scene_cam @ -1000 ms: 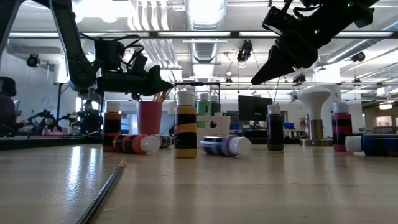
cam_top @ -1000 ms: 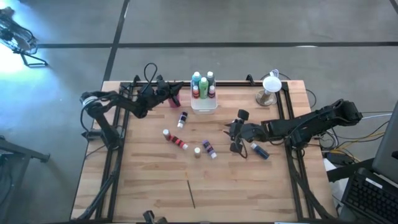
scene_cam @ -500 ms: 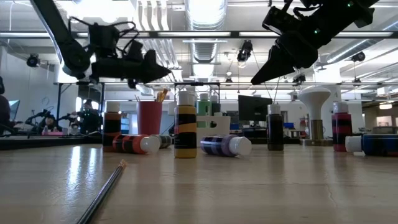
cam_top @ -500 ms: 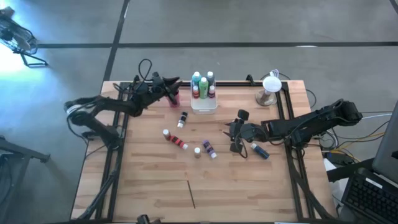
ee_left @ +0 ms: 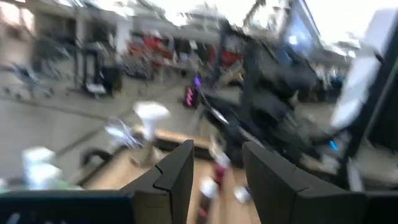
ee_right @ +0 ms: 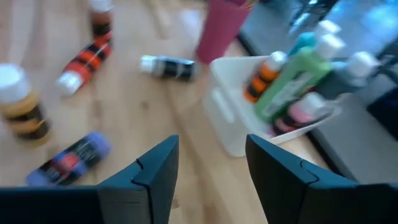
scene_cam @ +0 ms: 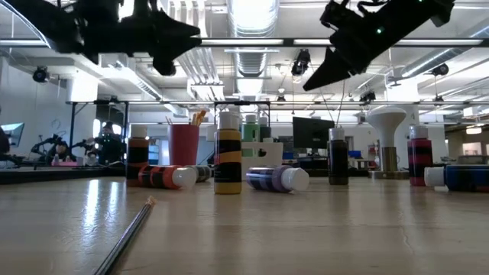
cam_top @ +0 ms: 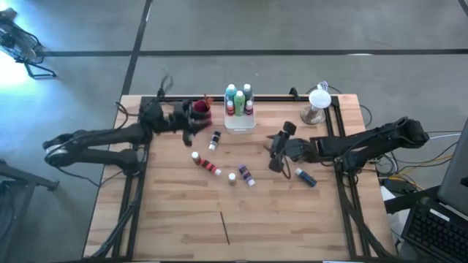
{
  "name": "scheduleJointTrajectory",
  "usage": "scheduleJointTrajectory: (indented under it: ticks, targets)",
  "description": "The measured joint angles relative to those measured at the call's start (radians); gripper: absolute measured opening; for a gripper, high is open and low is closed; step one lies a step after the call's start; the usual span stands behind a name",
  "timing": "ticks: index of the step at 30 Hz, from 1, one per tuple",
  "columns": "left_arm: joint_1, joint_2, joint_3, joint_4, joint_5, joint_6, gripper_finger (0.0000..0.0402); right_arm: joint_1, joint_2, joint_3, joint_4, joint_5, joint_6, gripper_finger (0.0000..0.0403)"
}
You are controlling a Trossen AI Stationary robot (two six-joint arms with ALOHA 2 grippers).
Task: Pick & Place Paint Supplies
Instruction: Put the gold paint brush into the pink cup
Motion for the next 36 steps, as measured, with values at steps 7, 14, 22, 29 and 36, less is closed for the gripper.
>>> scheduleJointTrajectory:
  ticks: [7, 14, 22, 29, 36]
  targets:
    - [-0.405, -0.115, 0.000, -0.277, -0.538, -0.038, 0.0141, -0.041, -0.073, 0.063, -0.107, 0.067, 0.089, 0.0163]
    - [-0.772, -0.102, 0.000, -0.347, -1.099, -0.223, 0.0133, -0.056, -0.183, 0.134, -0.295, 0.109, 0.159, 0.0151]
    - [-0.979, 0.069, 0.062, -0.392, -1.367, -0.473, 0.0122, -0.056, -0.308, 0.149, -0.311, 0.110, 0.148, 0.0139]
    - [-0.987, 0.272, 0.262, -0.679, -1.302, -0.672, 0.0115, -0.056, -0.353, 0.148, -0.315, 0.108, 0.099, 0.0142]
    - [-0.986, 0.411, 0.487, -0.999, -1.299, -0.819, 0.0112, -0.056, -0.346, 0.148, -0.326, 0.105, 0.069, 0.0165]
